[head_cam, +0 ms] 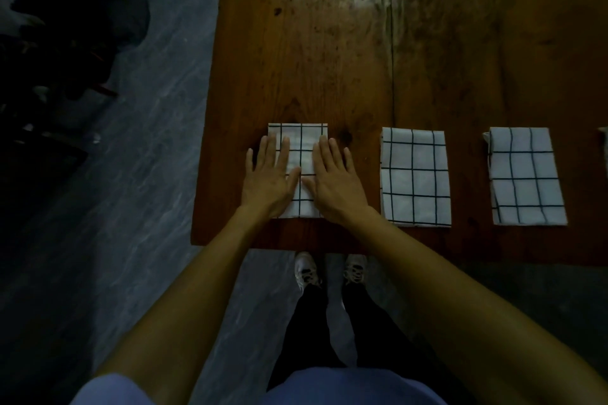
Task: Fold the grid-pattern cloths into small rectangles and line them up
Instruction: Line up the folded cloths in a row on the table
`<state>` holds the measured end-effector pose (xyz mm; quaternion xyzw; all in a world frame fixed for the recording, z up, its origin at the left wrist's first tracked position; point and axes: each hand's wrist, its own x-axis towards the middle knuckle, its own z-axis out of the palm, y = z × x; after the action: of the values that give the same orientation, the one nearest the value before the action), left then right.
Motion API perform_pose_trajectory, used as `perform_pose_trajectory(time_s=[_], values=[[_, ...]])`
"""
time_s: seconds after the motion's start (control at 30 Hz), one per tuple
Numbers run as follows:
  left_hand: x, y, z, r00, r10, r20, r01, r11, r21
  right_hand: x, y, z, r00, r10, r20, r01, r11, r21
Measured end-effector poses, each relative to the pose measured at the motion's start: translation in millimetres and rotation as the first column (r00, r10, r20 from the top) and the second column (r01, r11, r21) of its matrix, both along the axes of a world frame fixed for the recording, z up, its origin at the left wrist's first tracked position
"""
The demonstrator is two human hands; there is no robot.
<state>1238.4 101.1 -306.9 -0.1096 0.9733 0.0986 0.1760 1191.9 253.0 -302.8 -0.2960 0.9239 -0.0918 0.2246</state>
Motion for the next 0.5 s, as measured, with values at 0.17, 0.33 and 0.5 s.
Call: perform_pose_trajectory(time_s=[0.17,0.33,0.5], values=[[-2,2,18,0.999,-0.015,-0.029,0.015,1.000,-0.003,1,1,7,0.999,-0.041,0.012,0.041,0.998,-0.043],[-3,5,56,0.981,-0.011,-0.194,0.025,0.997,0.069,7,3,40,0.985,-0.174,-0.018,0.167,0.963,-0.210],[2,6,100,0.956,-0.108,-0.274,0.145,0.982,0.119,9,9,83,0.949,-0.313,0.022,0.300,0.887,-0.352]])
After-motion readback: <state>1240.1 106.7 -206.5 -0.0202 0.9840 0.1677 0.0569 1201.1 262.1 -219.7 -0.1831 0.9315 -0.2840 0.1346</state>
